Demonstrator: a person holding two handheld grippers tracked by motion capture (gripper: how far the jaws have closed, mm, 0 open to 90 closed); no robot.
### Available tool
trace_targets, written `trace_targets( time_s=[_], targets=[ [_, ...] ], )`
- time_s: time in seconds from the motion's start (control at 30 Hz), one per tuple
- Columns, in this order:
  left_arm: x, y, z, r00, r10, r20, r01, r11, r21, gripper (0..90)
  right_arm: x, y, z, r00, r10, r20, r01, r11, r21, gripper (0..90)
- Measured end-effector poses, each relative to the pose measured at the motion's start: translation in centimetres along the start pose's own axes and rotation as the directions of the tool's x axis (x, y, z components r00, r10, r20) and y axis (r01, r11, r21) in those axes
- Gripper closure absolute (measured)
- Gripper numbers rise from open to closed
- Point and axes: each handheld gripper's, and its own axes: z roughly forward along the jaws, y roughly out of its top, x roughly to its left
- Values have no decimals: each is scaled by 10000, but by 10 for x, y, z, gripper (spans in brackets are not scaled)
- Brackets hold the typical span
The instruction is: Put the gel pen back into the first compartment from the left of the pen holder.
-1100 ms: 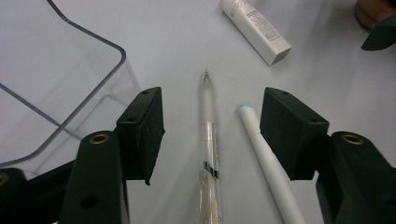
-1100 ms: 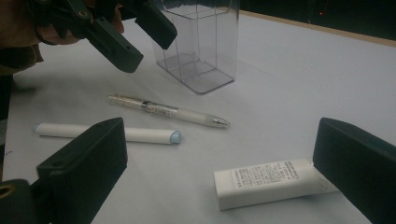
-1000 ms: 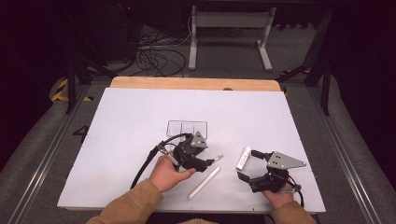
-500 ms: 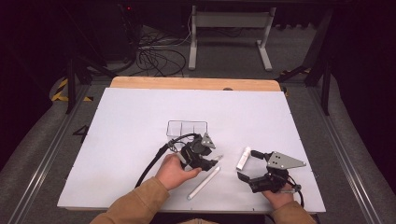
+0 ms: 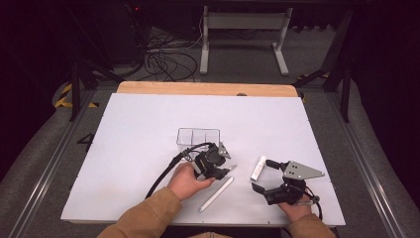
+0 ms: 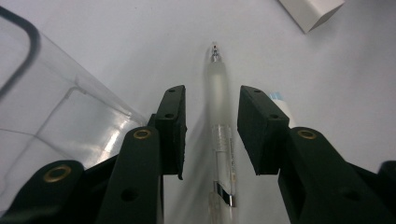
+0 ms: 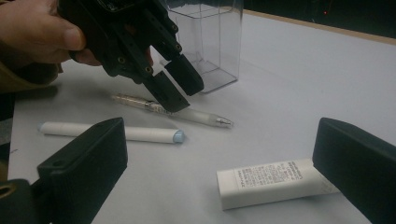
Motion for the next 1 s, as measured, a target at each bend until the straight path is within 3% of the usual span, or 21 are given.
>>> trace_targets(
  time_s=[0.33,0.63,0.8,1.0],
  targets=[
    [-1,1,8,9998,54,210,-65,9987,503,721,0,0,0,10000,-2,-20,2,10000,0,36],
    [-1,1,8,9995,107,304,-126,9980,627,777,0,0,0,10000,-20,-27,20,10000,-5,36],
    [-1,1,7,9996,147,255,-163,9978,637,790,0,0,0,10000,-34,-32,34,10000,-3,36],
    [1,3,-1,9992,82,390,-93,9995,286,792,0,0,0,10000,-40,-34,40,10000,0,36]
  ],
)
